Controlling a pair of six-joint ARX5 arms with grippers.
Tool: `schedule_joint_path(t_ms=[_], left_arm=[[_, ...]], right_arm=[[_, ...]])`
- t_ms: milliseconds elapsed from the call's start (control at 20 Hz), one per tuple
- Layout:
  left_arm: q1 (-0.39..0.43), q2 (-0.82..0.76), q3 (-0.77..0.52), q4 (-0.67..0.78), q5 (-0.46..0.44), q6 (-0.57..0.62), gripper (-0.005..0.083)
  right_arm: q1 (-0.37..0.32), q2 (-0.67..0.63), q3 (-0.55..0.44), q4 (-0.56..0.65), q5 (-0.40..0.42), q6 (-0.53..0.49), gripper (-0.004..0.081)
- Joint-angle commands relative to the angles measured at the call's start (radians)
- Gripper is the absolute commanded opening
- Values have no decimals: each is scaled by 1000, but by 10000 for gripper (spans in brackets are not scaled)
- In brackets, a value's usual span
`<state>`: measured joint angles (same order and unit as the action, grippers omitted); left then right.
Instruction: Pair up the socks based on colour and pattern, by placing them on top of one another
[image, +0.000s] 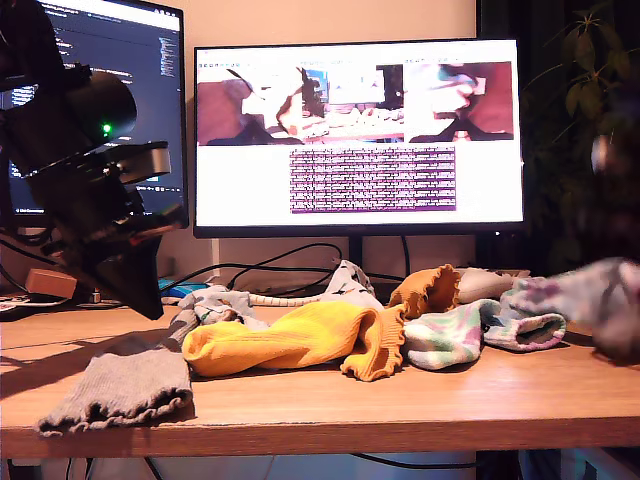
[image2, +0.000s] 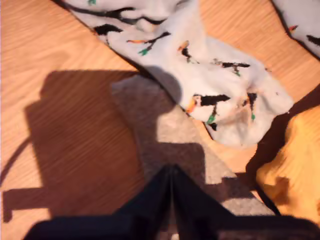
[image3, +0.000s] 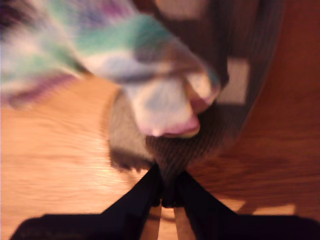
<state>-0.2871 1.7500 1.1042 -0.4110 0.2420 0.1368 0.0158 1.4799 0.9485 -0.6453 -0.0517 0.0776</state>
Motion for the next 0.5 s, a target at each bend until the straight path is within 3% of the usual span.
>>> schedule_joint_path(t_ms=[0,200,450], left_arm=[[0,19,-2,-40,40,1,-19],[-4,48,-2,-88,77,3,-19],[8,109,-2,-18,6,21,-19]], right_arm=[[-4,-19,-17,2,7,-5,-11],[-3,-28,-17,1,9,-24,-11],[22,-74,-17,-63,-76,-25,-11]])
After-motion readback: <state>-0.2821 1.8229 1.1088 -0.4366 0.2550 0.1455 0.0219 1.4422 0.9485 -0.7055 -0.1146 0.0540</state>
